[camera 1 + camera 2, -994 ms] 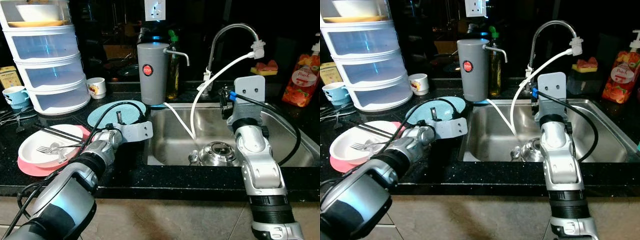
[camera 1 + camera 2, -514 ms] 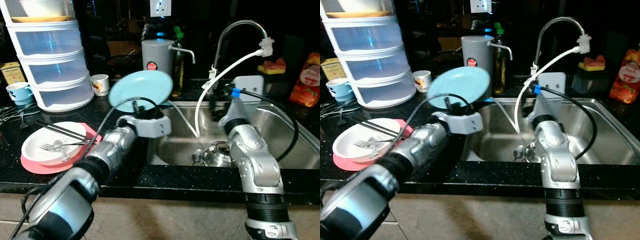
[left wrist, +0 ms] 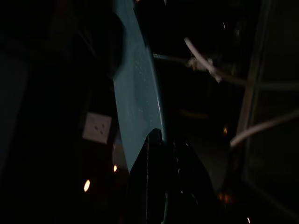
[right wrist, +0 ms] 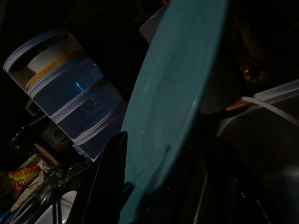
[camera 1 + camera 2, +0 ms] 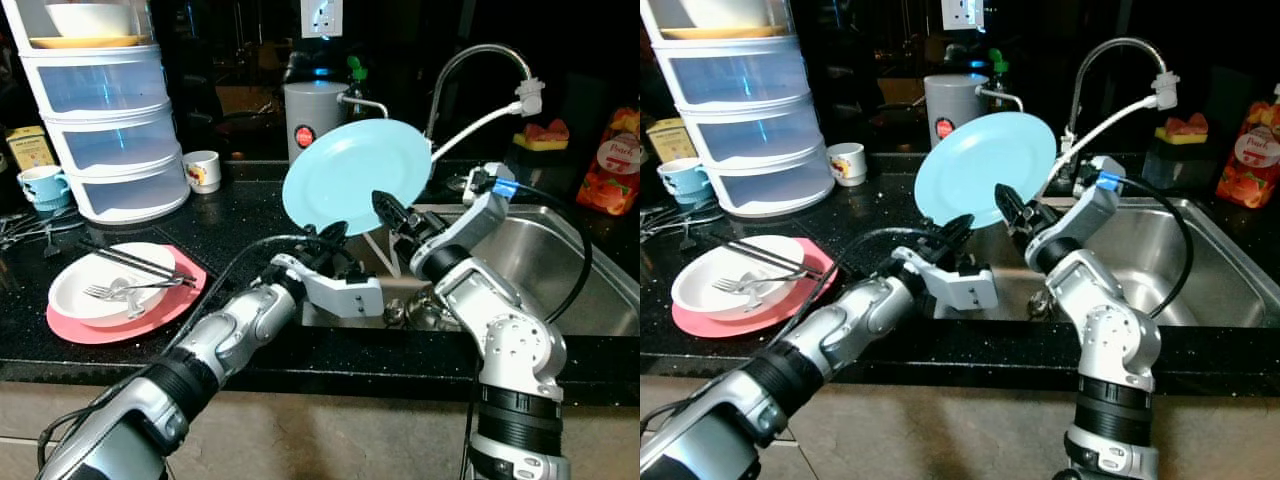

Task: Kitchen organization

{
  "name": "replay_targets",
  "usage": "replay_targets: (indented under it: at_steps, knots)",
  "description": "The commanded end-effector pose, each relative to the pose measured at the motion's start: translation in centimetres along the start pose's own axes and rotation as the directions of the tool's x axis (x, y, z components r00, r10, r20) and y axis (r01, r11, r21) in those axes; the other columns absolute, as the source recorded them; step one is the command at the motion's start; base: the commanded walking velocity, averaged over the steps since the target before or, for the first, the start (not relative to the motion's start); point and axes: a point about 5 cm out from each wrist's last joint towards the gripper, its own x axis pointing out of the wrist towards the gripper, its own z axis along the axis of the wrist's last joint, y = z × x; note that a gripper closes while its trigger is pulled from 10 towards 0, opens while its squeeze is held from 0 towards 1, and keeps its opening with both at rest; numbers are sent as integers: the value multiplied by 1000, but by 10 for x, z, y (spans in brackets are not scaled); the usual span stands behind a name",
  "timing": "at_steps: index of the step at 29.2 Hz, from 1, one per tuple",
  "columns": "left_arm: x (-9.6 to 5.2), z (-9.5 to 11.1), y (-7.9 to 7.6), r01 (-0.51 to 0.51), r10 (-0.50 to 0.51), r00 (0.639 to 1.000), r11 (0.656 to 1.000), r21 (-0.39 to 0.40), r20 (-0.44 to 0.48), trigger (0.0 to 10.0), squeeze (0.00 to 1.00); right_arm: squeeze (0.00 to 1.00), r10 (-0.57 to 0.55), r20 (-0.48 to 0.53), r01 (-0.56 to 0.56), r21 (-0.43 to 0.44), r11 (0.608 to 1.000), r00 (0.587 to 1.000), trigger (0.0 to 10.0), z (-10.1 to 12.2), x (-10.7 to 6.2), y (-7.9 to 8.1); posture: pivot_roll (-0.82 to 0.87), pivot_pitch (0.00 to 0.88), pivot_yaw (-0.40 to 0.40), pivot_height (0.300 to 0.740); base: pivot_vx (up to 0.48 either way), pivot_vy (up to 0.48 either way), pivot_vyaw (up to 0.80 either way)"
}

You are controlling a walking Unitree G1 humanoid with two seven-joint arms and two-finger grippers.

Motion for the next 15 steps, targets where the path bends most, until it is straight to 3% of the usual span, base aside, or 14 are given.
replay_targets:
  at_steps: [1,2,3,15]
  knots:
    - [-2,1,1,6,-6,1000,1000,15,14,10000,0,0,19,4,-19,11,1000,1000,10000,3,0,5,7,34,-14,740,0,0,0]
    - [-4,9,-3,18,-19,998,1000,10,60,10000,0,0,-10,5,9,47,999,1000,9765,4,1,1,6,33,-13,740,0,0,0]
    - [-6,12,-5,25,-26,997,1000,8,76,10000,0,0,-31,12,31,59,998,999,275,4,1,-2,6,33,-13,740,0,0,0]
    - [-9,9,-8,50,-49,998,999,-21,46,10000,0,0,-86,55,81,86,993,995,0,12,-1,-10,10,31,-14,740,0,0,0]
